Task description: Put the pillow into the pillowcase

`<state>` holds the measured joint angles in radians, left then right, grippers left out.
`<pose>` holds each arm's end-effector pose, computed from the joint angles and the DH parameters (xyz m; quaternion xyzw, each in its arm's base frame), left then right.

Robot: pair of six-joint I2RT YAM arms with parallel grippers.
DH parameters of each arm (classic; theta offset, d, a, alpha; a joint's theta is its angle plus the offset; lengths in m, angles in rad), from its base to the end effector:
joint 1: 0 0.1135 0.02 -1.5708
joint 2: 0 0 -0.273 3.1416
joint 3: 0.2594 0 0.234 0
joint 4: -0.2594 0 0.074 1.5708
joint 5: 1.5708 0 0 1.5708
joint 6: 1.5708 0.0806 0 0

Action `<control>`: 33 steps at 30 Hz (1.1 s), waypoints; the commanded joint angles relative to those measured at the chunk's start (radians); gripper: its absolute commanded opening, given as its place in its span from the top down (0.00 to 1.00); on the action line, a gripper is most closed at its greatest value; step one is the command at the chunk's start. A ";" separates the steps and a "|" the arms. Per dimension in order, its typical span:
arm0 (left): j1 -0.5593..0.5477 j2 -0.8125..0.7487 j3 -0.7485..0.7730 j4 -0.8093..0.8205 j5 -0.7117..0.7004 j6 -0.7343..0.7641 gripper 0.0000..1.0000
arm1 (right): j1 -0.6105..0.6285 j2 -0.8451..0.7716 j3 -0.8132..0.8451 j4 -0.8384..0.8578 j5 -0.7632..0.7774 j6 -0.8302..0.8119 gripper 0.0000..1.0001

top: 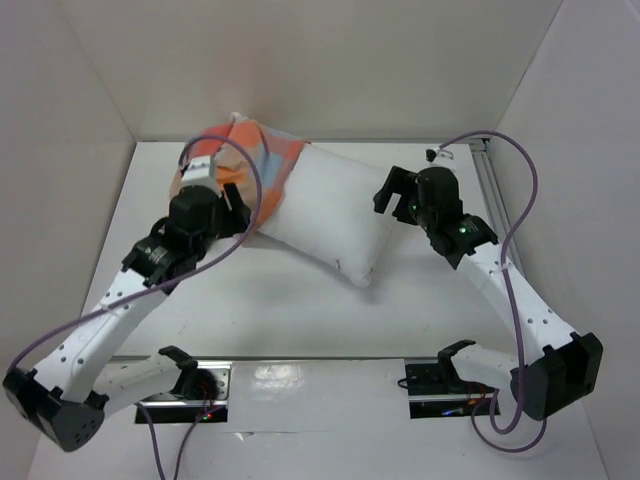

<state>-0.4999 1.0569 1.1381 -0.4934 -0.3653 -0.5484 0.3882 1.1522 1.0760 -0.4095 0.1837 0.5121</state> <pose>0.2272 -0.0913 0.3696 -0.1194 0.8203 -0.1378 0.5421 0.2598 0.0903 0.3340 0.1001 0.8482 0.1530 0.4971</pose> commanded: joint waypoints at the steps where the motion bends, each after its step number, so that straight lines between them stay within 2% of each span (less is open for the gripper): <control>1: -0.003 -0.046 -0.211 0.104 -0.112 -0.156 0.30 | 0.003 -0.022 -0.027 -0.086 -0.032 -0.004 0.00; 2: -0.003 -0.055 -0.248 0.117 -0.112 -0.166 0.42 | 0.003 -0.022 -0.039 -0.086 -0.032 -0.004 0.00; 4: -0.003 -0.035 -0.343 0.177 -0.112 -0.180 0.45 | -0.006 -0.022 -0.069 -0.086 -0.064 0.006 0.00; 7: -0.003 0.052 -0.405 0.272 -0.132 -0.189 0.19 | -0.006 -0.011 -0.093 -0.064 -0.110 0.019 0.00; 8: -0.003 0.127 -0.414 0.307 -0.132 -0.189 0.11 | -0.006 -0.002 -0.093 -0.040 -0.122 0.019 0.00; 9: -0.003 0.165 -0.414 0.334 -0.159 -0.174 0.10 | -0.006 -0.002 -0.102 -0.040 -0.142 0.029 0.00; 12: 0.008 0.268 -0.406 0.438 -0.172 -0.134 0.08 | -0.006 0.009 -0.114 0.000 -0.155 0.038 0.00; 15: 0.076 0.333 -0.429 0.574 -0.112 -0.098 0.09 | -0.006 0.009 -0.157 0.056 -0.214 0.048 0.00; 20: 0.165 0.510 -0.322 0.601 -0.040 -0.068 0.14 | -0.015 0.049 -0.188 0.110 -0.361 0.068 0.00; 22: 0.221 0.557 -0.278 0.575 0.000 -0.059 0.17 | -0.015 0.060 -0.199 0.130 -0.371 0.068 0.00; 23: 0.239 0.577 -0.241 0.575 0.075 -0.048 0.20 | -0.015 0.060 -0.199 0.130 -0.380 0.077 0.00; 28: 0.267 0.640 -0.199 0.595 0.152 -0.009 0.32 | -0.015 0.092 -0.208 0.165 -0.380 0.077 0.00; 30: 0.267 0.650 -0.190 0.595 0.169 -0.008 0.57 | -0.025 0.119 -0.208 0.182 -0.380 0.077 0.03; 31: 0.267 0.650 -0.181 0.595 0.186 -0.008 0.71 | -0.025 0.135 -0.208 0.195 -0.391 0.077 0.13; 33: 0.267 0.641 -0.181 0.584 0.215 0.002 1.00 | -0.025 0.193 -0.208 0.247 -0.430 0.077 0.26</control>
<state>-0.2340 1.7000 0.9249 0.0559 -0.2218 -0.5701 0.3698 1.2881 0.8738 -0.2703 -0.1989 0.5850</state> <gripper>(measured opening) 0.065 0.771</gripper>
